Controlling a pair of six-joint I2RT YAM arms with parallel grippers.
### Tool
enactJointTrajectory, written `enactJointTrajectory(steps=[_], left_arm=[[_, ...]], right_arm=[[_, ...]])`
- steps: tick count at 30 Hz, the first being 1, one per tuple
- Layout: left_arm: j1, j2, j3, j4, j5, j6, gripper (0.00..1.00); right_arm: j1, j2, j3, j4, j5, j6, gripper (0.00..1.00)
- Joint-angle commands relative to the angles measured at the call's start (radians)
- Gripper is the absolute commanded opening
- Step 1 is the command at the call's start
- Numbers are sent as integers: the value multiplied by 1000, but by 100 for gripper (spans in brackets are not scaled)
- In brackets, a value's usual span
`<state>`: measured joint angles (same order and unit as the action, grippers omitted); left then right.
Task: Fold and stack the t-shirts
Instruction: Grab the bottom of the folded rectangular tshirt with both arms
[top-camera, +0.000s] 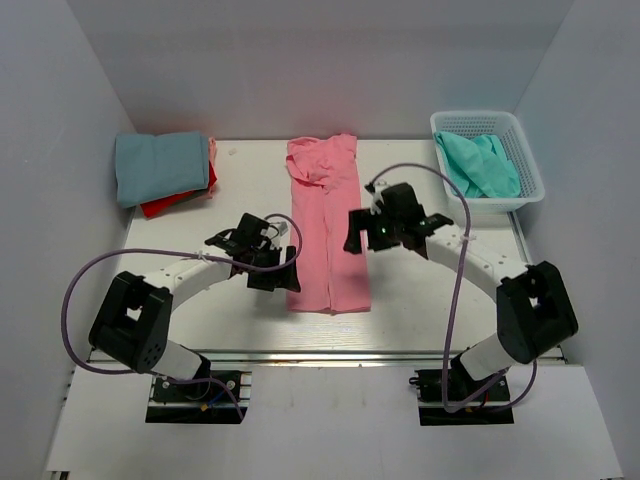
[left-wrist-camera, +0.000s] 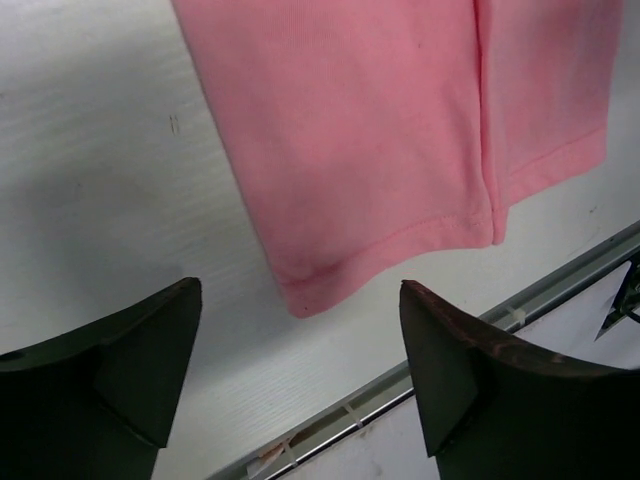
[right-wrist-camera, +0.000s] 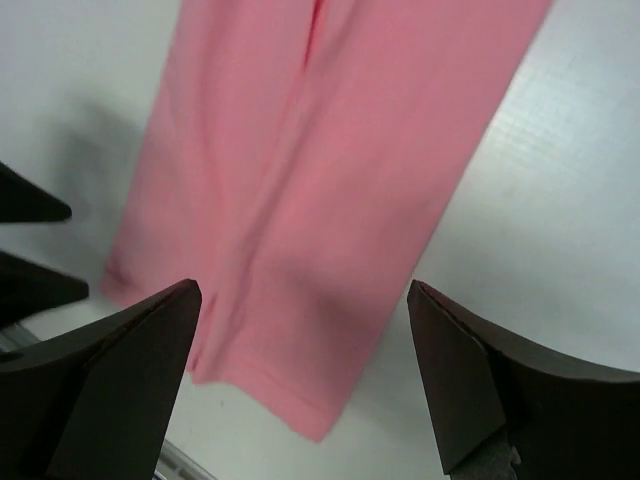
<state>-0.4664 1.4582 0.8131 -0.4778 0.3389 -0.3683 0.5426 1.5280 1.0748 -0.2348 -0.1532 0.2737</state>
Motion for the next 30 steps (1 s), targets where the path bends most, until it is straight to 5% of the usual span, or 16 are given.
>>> enactJointTrajectory(steps=[1,11,14,18,21,25,30], left_arm=[[-32,-9,-29,-15,-23,-9,88],[-92,80,-77,62,32,-43,69],[-112,117,-77,62,32,-43,57],[-132,140,-54,27,29,-43,20],[-141,140,-43,27,20,-52,4],[-141,140,-22,1,0,-52,0],[-141,113,11,-19,34,-32,0]], right_arm=[[-1,-63,-167,-69,-96,67,90],[7,-36,-323,-92,-292,102,90],[8,-14,-343,-92,-289,104,90],[3,3,-343,-92,-290,111,63],[5,17,-351,-52,-269,124,36],[7,50,-332,-34,-258,130,0],[6,35,-314,-34,-259,114,0]])
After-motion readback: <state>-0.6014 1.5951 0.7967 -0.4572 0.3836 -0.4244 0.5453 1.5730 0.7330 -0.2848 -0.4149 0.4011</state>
